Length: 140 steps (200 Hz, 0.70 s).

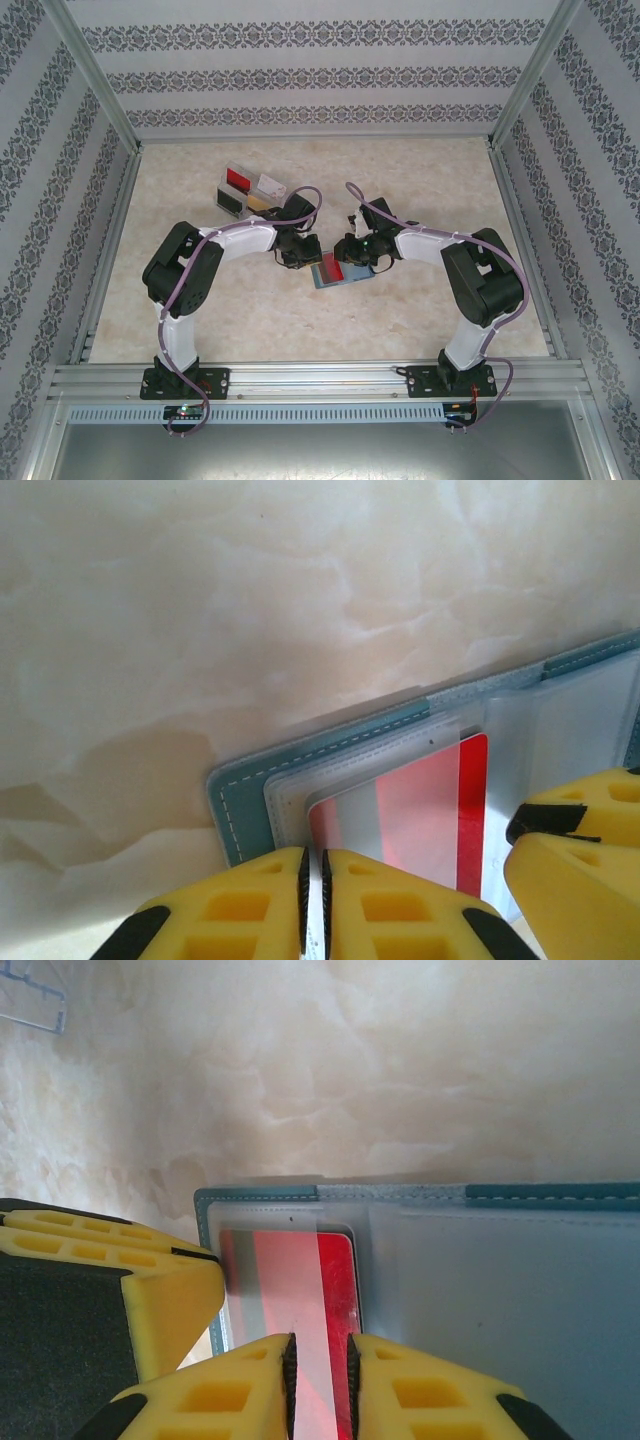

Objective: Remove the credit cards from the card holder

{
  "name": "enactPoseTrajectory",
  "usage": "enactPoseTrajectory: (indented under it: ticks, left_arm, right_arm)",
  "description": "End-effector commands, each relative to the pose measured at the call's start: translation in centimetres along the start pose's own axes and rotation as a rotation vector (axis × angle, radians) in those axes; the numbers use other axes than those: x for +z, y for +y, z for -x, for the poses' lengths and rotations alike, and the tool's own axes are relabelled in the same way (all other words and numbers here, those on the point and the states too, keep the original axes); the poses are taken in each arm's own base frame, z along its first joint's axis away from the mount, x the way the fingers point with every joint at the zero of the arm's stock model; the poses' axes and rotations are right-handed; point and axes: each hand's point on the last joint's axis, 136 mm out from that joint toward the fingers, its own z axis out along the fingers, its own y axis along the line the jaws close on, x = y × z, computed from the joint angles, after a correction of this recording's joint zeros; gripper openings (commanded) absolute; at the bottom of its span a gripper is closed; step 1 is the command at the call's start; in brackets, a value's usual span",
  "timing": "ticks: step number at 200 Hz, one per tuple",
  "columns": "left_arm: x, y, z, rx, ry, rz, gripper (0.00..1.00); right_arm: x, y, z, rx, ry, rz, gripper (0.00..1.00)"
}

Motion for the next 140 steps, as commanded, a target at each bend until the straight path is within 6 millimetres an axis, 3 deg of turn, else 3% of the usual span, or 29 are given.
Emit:
enactPoseTrajectory:
  ticks: [1,72,140]
  left_arm:
    - [1.1,1.8,-1.4,0.016,0.047,0.067,0.14]
    - [1.8,3.0,-2.0,0.015,0.069,0.102,0.13]
    - [2.1,3.0,-2.0,0.015,0.074,0.1,0.13]
  right_arm:
    - [0.3,-0.8,0.0,-0.015,0.011,-0.018,0.24]
    - [0.8,-1.6,-0.3,0.001,0.025,-0.03,0.25]
    - [0.9,-0.6,-0.5,-0.007,0.036,0.032,0.21]
